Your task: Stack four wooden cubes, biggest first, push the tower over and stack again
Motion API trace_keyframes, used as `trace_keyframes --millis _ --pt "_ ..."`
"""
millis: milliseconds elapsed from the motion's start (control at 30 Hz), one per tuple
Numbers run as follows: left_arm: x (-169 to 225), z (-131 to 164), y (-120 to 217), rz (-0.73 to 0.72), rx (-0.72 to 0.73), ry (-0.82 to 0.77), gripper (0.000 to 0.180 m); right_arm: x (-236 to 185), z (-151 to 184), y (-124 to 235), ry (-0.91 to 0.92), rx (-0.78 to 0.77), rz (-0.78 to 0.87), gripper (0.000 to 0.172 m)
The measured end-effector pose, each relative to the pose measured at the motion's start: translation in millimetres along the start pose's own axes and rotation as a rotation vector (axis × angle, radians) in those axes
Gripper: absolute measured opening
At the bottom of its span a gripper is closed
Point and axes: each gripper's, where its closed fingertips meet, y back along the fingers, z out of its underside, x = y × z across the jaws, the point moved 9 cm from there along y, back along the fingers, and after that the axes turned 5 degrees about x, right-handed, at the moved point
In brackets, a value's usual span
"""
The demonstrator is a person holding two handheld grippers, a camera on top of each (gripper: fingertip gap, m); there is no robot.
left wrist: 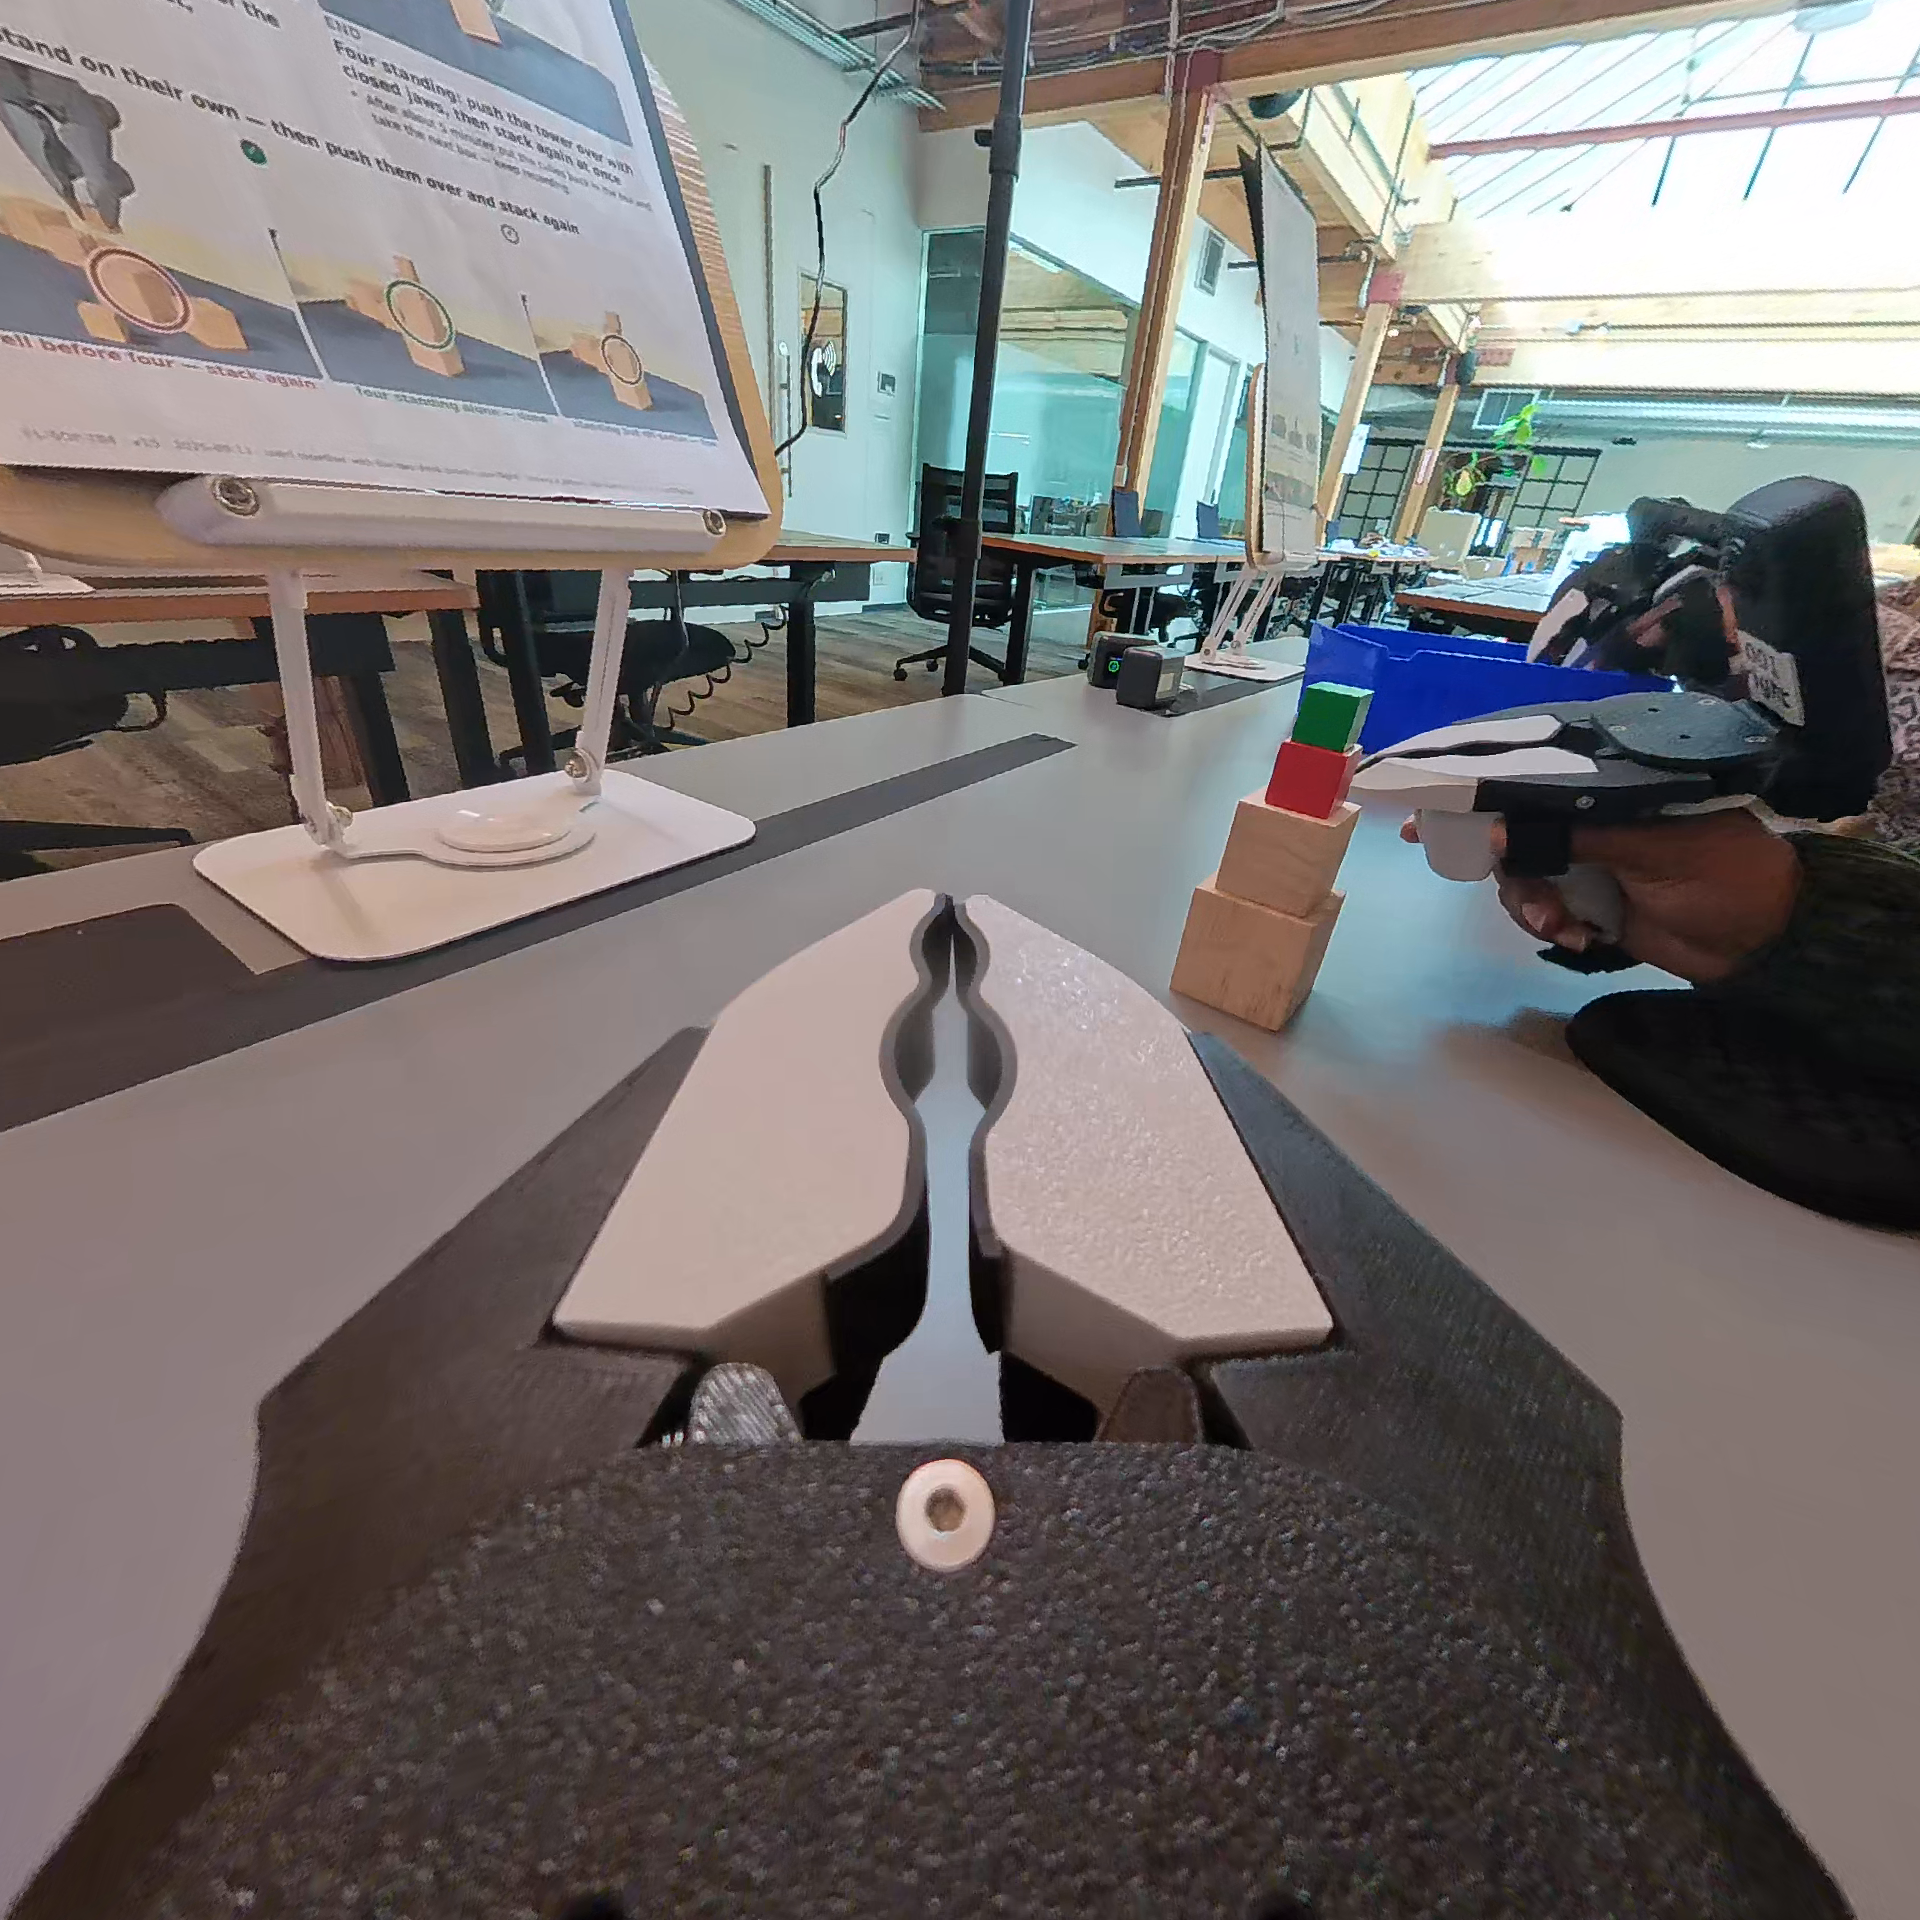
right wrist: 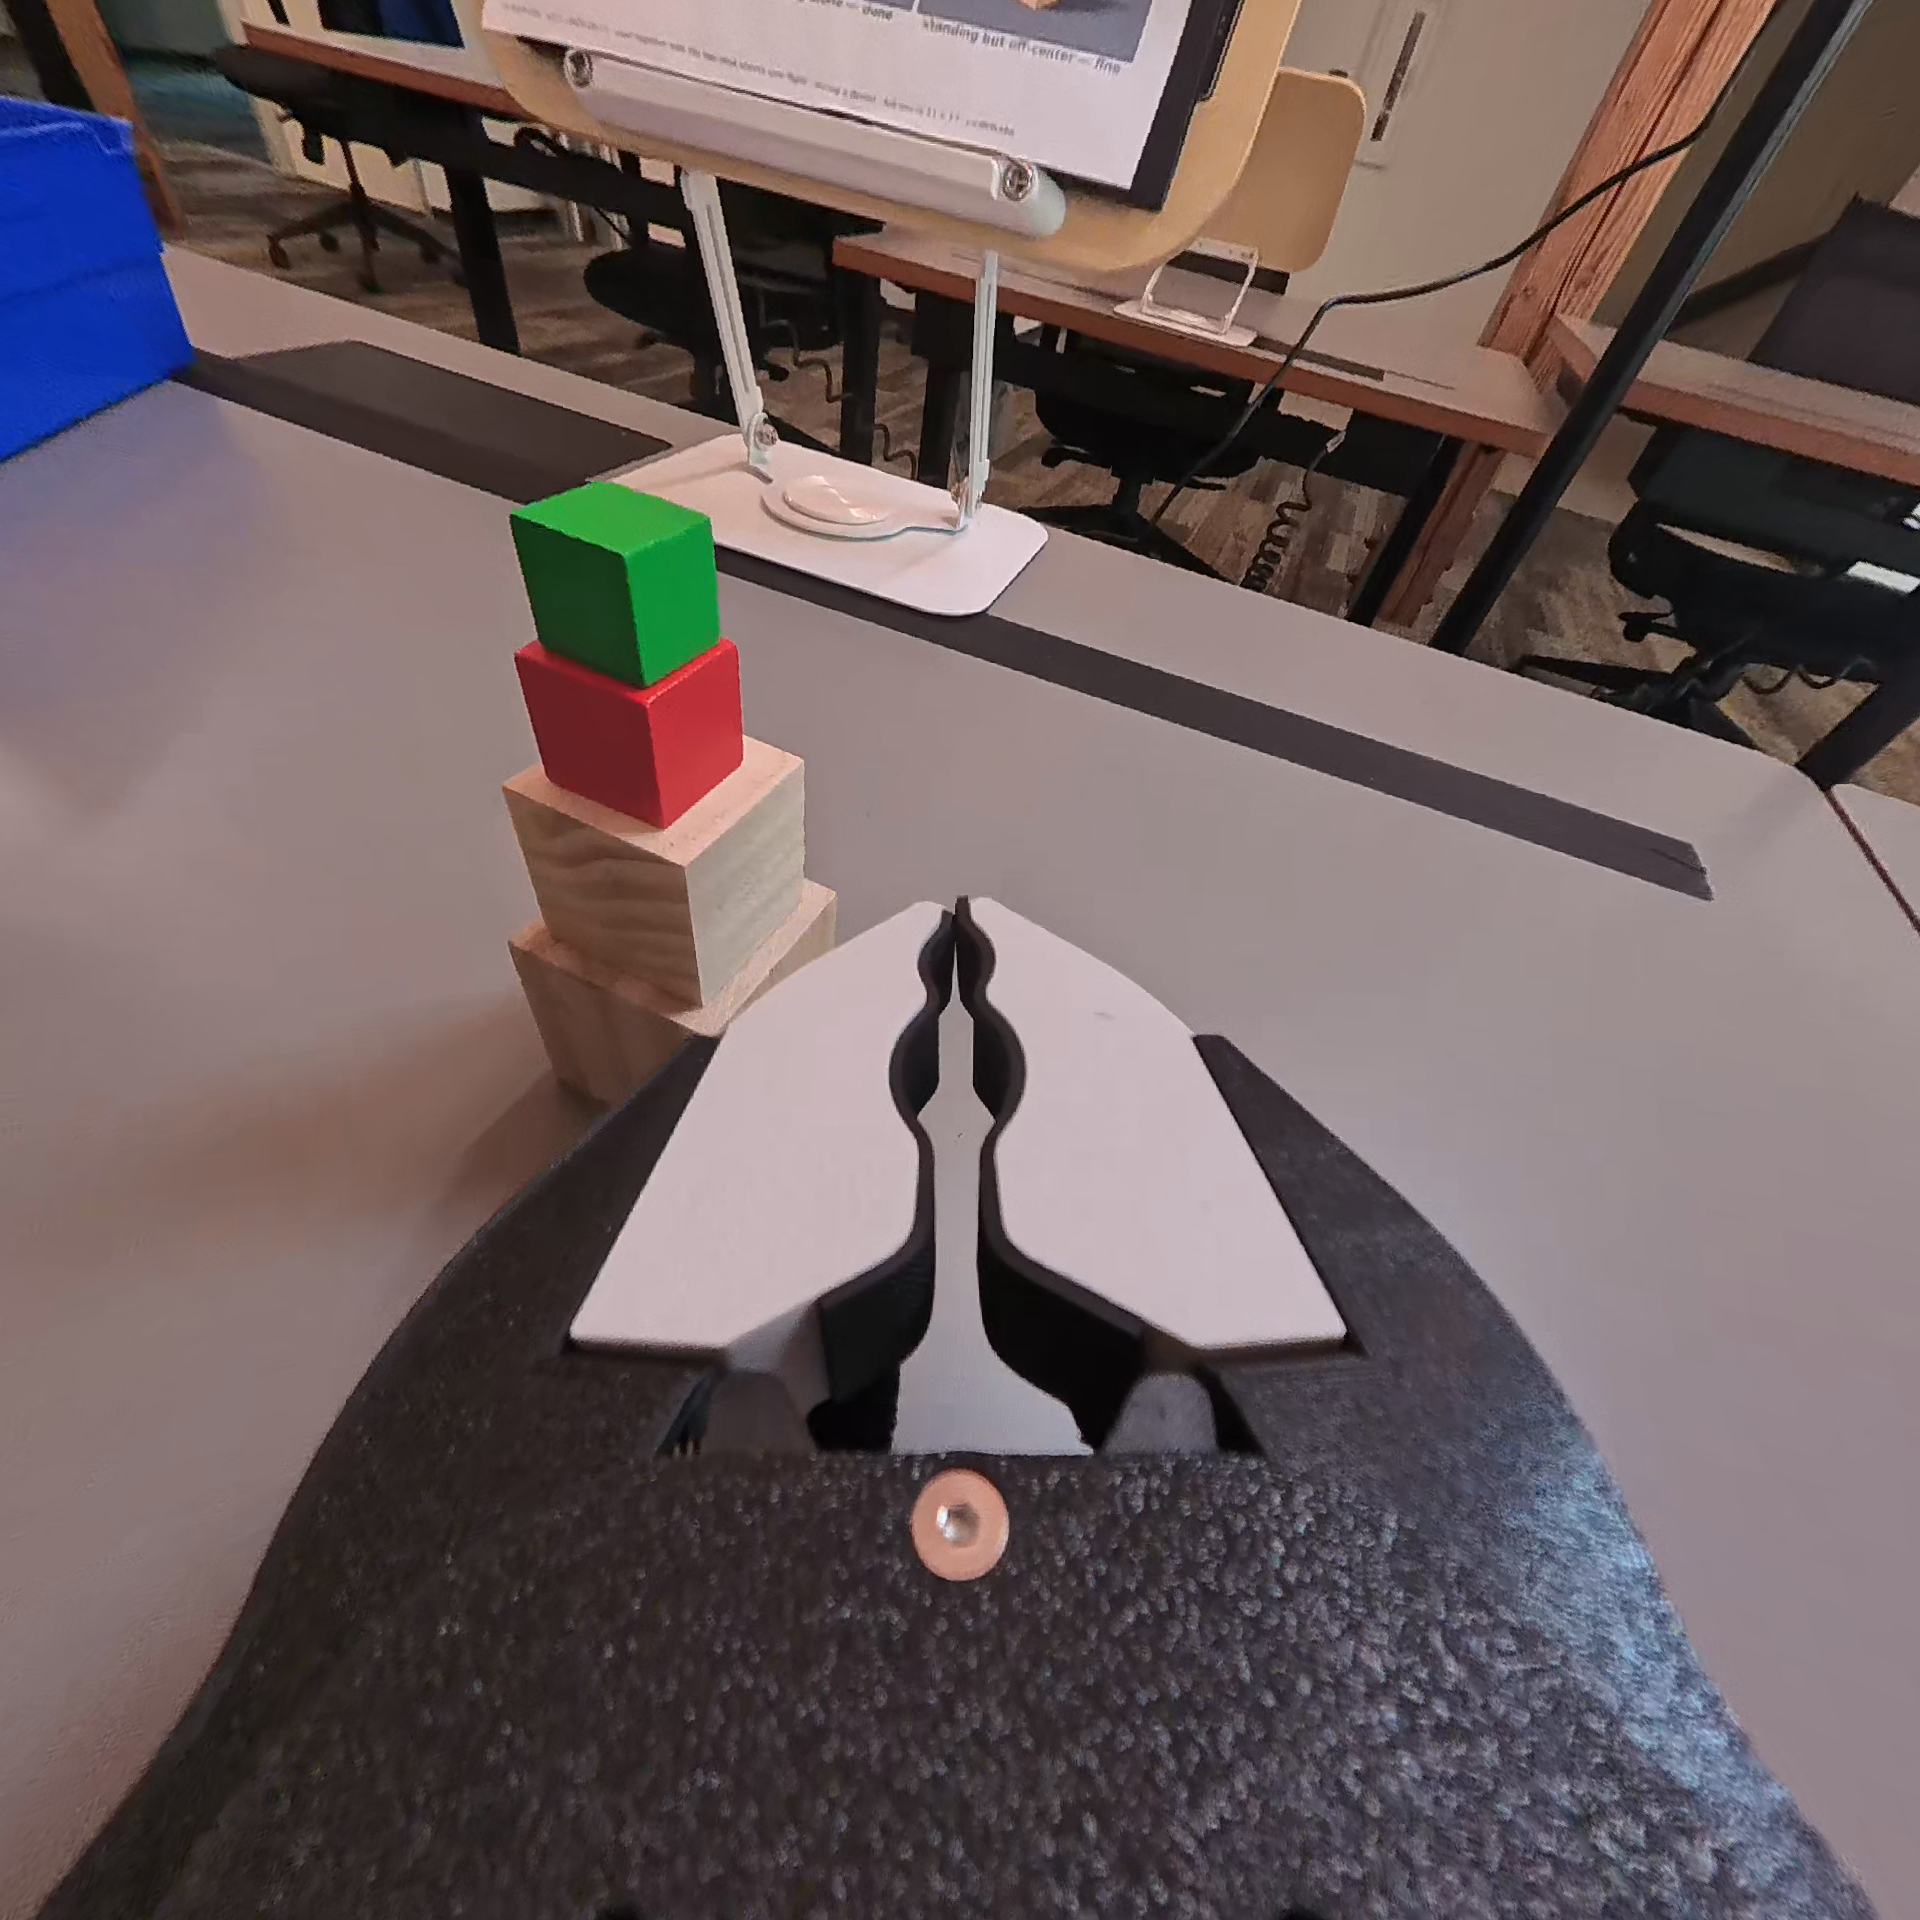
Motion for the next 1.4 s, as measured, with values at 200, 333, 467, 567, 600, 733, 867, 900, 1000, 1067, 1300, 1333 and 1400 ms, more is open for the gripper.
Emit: trace_keyframes --millis 200,333,467,567,600,733,867,900,1000,1067,1300,1333,1400 --pt "1.5 -1.5 0.0 -0.011 0.002 -0.02 0.0 -4.1 0.6 -0.8 0.049 0.013 -0.024 0.0" --pt "4.5 -0.8 -0.5 0.001 -0.017 -0.035 0.0 -3.7 -0.8 1.4 0.07 0.03 -0.007 0.0" --pt "4.6 -1.3 -0.5 0.008 -0.014 -0.028 0.0 -2.4 4.5 -2.8 0.069 -0.025 0.023 0.0" --pt "5.0 -1.2 -1.7 0.013 -0.009 -0.026 0.0 -5.7 5.5 -4.9 0.096 -0.05 0.032 0.0" --pt "5.6 -0.8 -2.3 0.016 -0.009 -0.029 0.0 -7.6 4.9 -4.7 0.112 -0.051 0.034 0.0" --pt "7.2 1.8 -4.6 0.032 -0.015 -0.024 0.0 -13.4 2.9 -3.5 0.171 -0.057 0.041 0.0" --pt "8.5 0.8 -3.5 0.027 -0.015 -0.04 0.0 -17.7 3.3 -4.2 0.201 -0.063 0.034 0.0" --pt "8.5 0.1 -2.9 0.024 -0.011 -0.043 0.0 -17.8 3.9 -5.1 0.2 -0.068 0.034 0.0" --pt "8.3 -1.2 -2.4 0.017 -0.005 -0.048 0.0 -17.1 4.4 -6.7 0.179 -0.083 0.052 0.0" --pt "8.8 -0.8 -2.8 0.018 -0.006 -0.05 0.0 -16.9 4.8 -6.9 0.156 -0.113 0.079 0.0" --pt "8.5 -1.2 -2.9 0.014 -0.008 -0.053 0.0 -39.6 -3.1 -27.1 0.084 -0.181 0.082 0.0" --pt "8.8 -1.2 -3.3 0.015 -0.01 -0.056 0.0 -46.2 -4.5 -33.8 0.098 -0.187 0.068 0.0" --pt "9.3 -1.0 -3.6 0.016 -0.013 -0.06 0.0 -60.1 -9.2 -46.9 0.148 -0.177 0.034 0.0"
